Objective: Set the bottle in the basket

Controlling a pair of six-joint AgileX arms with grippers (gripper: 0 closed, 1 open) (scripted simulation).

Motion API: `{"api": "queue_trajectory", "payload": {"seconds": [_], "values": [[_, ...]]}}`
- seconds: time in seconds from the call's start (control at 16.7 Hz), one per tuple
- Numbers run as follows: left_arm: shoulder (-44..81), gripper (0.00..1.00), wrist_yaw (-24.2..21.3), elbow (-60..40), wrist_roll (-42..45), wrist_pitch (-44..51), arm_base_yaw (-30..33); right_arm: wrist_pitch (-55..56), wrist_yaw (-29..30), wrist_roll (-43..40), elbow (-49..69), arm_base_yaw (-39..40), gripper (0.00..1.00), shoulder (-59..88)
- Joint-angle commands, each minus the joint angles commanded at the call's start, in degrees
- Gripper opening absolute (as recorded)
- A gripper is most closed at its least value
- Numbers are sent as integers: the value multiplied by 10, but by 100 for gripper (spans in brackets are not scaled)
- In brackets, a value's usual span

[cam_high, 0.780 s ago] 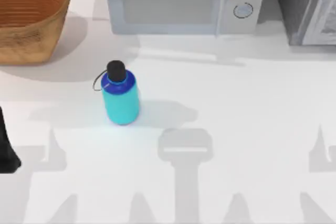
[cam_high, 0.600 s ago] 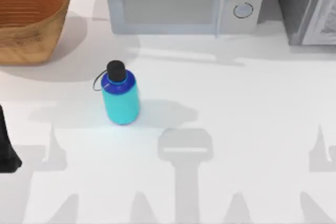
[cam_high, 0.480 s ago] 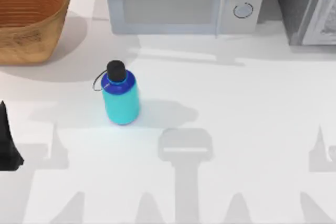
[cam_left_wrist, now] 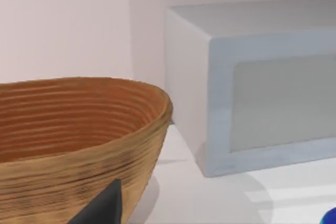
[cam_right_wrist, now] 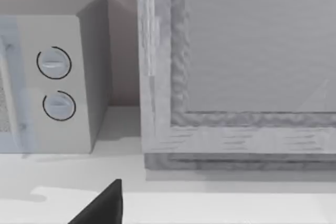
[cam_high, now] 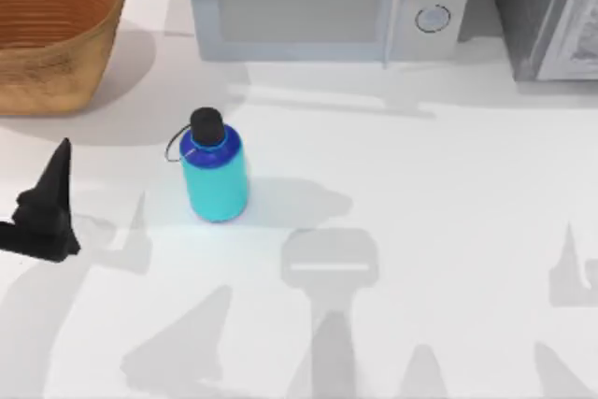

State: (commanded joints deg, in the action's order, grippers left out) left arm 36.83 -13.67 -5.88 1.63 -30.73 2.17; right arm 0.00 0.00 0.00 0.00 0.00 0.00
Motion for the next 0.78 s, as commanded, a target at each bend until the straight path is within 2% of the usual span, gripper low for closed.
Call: {"api": "queue_trajectory", "payload": {"seconds": [0.48,0.78], "values": [[484,100,-154,-65,25,-375,14,0,0,0,0,0,100,0],[736,100,-234,-100,37,-566,23,0,0,0,0,0,100,0]]}}
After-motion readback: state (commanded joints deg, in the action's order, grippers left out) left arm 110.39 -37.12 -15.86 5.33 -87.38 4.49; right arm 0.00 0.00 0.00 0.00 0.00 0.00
